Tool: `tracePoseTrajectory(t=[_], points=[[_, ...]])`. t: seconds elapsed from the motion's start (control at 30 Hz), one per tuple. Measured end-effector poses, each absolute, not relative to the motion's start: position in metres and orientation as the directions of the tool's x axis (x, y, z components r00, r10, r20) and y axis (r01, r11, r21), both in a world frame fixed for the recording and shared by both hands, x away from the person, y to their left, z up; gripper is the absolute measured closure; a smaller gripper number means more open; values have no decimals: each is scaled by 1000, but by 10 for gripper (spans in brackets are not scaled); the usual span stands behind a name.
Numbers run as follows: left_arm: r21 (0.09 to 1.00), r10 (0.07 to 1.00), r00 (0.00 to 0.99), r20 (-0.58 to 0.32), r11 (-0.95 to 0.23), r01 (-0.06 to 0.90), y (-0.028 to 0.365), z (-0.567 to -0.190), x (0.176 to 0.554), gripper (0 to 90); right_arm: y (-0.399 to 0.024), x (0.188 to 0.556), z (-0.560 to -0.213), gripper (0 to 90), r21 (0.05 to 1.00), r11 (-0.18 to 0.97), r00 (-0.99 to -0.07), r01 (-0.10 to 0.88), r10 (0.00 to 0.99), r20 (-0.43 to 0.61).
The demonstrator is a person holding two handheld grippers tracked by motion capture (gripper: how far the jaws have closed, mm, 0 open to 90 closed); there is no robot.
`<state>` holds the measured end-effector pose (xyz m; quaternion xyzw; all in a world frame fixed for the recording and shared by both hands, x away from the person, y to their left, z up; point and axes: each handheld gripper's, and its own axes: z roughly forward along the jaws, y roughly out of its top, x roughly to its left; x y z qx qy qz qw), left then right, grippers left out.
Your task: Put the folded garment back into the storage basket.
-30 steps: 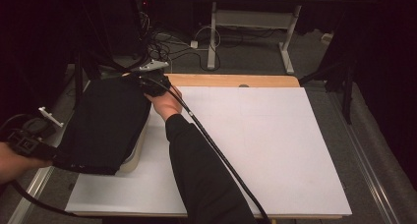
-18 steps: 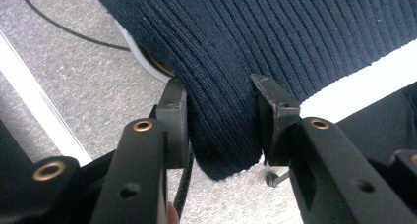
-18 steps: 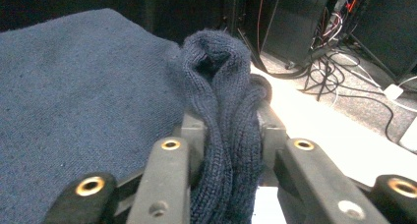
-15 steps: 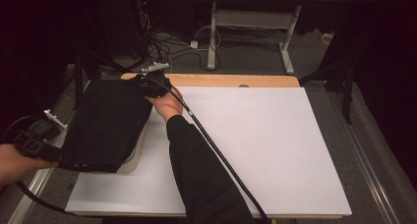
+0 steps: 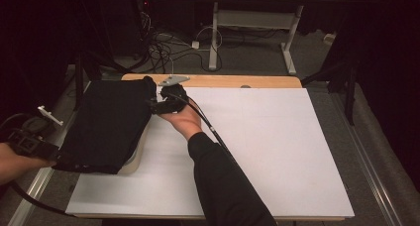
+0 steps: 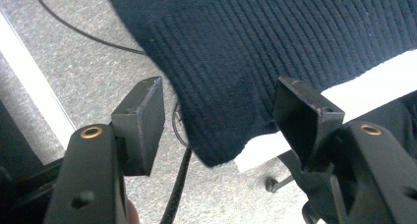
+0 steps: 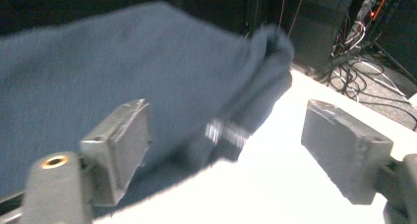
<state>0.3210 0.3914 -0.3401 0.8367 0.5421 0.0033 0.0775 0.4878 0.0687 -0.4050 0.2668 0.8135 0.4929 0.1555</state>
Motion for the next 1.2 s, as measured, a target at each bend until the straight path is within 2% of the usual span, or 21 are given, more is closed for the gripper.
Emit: tracePoseTrajectory(t=[0.3,0.5,0.67,0.73,0.77,0.8,0.83,0.87,0.97,1.2], points=[[136,914,398,-79,-385,913,390,-335,320,357,34,453,-427,107,887,370,-817,277,577,15],[123,916,397,-64,-387,914,385,-331,321,382,8,431,-439,0,890,357,-800,284,599,15],[137,913,405,-51,-396,908,381,-327,324,398,-4,418,-445,0,891,355,-796,281,605,10],[155,909,415,-39,-405,901,379,-324,324,459,-11,413,-448,0,889,364,-795,277,607,-1],[183,905,424,-20,-414,892,376,-322,324,569,-18,407,-449,0,890,363,-793,276,610,-3],[183,905,424,-20,-414,892,376,-322,324,628,-18,407,-449,0,890,363,-793,276,610,-3],[196,902,431,-8,-421,885,375,-321,325,628,-21,405,-450,0,891,362,-792,274,610,-4],[208,900,436,5,-427,880,373,-321,326,703,-25,401,-451,0,892,361,-790,273,613,-6],[238,894,444,51,-443,864,366,-326,331,846,-40,389,-454,0,893,362,-785,268,619,-15],[235,893,445,71,-448,862,356,-340,344,865,-67,369,-458,0,891,370,-776,262,630,-33]])
